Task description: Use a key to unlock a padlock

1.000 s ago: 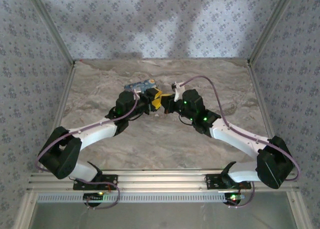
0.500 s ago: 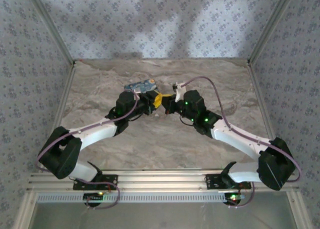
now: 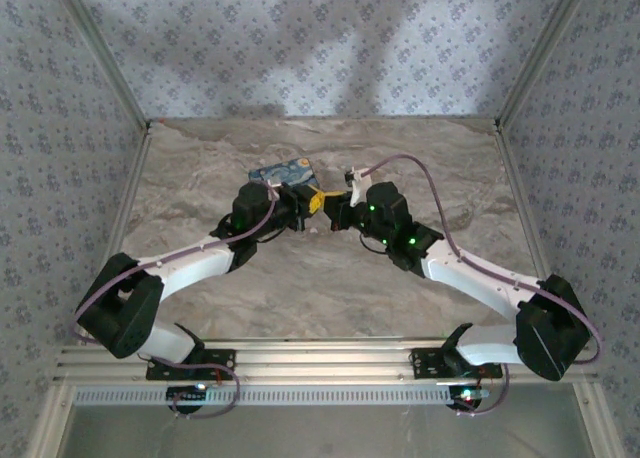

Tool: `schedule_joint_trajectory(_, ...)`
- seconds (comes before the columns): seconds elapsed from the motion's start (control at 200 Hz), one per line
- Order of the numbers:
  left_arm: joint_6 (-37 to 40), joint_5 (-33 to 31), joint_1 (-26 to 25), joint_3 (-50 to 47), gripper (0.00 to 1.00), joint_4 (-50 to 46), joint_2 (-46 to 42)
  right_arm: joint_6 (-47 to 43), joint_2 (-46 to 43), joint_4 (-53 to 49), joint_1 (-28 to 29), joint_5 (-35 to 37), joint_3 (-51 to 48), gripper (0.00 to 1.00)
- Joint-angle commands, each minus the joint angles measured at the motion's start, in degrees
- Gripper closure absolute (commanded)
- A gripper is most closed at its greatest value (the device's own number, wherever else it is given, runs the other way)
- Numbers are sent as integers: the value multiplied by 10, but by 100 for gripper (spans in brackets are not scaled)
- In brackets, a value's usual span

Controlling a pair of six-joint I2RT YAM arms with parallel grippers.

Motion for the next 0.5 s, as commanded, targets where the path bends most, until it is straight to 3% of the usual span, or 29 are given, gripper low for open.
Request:
schedule_joint_trajectory(0.0, 13, -4, -3, -3, 98, 2, -14, 7, -17, -6, 0, 12, -5, 100)
schedule_joint_trajectory(0.16, 40, -14, -3, -1, 100, -21, -22, 13, -36, -6, -13, -5, -21, 100)
schedule_joint_trajectory(0.27, 98, -28, -2, 10, 100, -53, -35, 20, -57, -3, -34, -34, -39, 85)
schedule_joint_trajectory(0.375, 198, -48, -1, 32, 100, -89, -57, 36, -78, 10, -64, -83, -59, 73)
schedule_joint_trajectory(0.495, 372, -71, -3, 65, 100, -123, -88, 79, -90, 62, -109, -177, -83, 60)
